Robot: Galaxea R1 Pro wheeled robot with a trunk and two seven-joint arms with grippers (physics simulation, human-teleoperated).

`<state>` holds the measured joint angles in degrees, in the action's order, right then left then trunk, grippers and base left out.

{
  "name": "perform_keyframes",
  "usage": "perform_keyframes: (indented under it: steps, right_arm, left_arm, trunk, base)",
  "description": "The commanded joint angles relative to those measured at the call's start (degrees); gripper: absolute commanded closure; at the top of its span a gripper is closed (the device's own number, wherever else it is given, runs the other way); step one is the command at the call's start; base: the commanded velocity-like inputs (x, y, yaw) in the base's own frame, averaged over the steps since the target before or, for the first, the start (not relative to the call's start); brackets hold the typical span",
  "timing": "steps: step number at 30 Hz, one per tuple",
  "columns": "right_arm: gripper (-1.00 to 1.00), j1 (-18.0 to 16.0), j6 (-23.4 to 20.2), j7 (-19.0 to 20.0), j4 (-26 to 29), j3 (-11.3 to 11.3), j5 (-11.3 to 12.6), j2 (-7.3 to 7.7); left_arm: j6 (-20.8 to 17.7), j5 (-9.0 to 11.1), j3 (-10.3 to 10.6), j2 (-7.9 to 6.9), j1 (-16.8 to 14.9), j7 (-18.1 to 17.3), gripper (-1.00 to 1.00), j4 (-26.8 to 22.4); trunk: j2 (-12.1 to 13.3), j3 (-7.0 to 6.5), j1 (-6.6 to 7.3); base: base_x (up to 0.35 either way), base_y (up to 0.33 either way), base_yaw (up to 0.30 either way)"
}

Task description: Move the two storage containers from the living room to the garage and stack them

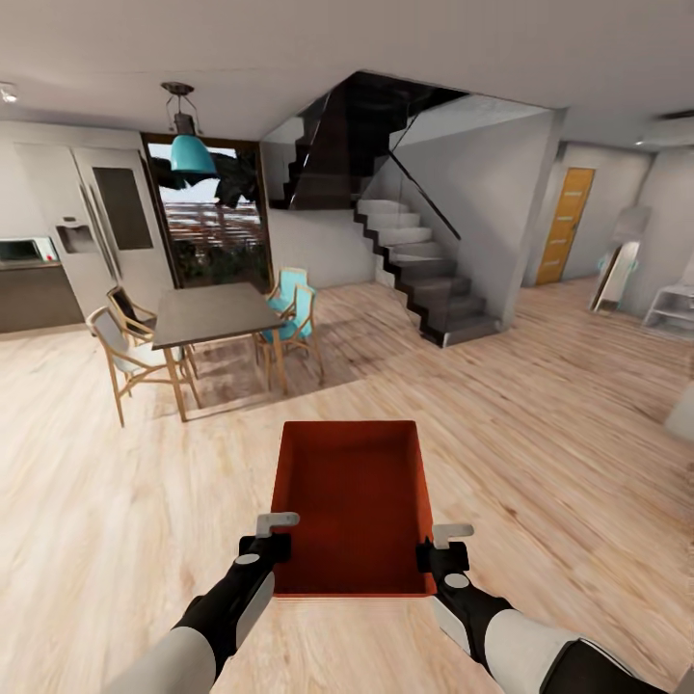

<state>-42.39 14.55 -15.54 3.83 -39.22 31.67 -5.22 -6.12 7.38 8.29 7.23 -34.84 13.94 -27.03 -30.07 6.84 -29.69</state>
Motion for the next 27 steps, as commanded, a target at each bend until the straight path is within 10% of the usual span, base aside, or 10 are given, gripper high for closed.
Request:
perform_keyframes:
  steps: [1, 18, 19, 27]
  right_arm:
    - [1.0, -0.1, 0.5, -0.2, -0.1, 2.5, 0.7, 1.18]
    - [1.0, -0.1, 0.4, 0.0, 0.0, 2.5, 1.1, 1.21]
    - [1.0, -0.1, 0.5, -0.2, 0.0, -0.6, 1.4, 0.36]
    - [1.0, -0.1, 0.2, -0.1, -0.1, -0.6, 0.7, 0.08]
  left_arm:
    - [-0.4, 0.4, -1.7, -0.11, -0.1, 0.7, 1.0, -0.2]
    - [-0.4, 0.4, -1.7, -0.11, -0.1, 0.7, 1.0, -0.2]
    - [-0.3, 0.2, 0.2, -0.11, -0.1, 0.7, 1.0, -0.2]
    - [-0.2, 0.9, 0.2, -0.11, -0.1, 0.7, 1.0, -0.1]
  trunk:
    - [-0.1, 0.1, -0.06]
    - [-0.1, 0.1, -0.06]
    - [-0.1, 0.11, -0.06]
    - [-0.1, 0.11, -0.06]
  base:
    - [0.321, 0.089, -0.25]
    - [0.321, 0.089, -0.1]
    - [0.0, 0.0, 0.0]
    - [0.0, 0.0, 0.0]
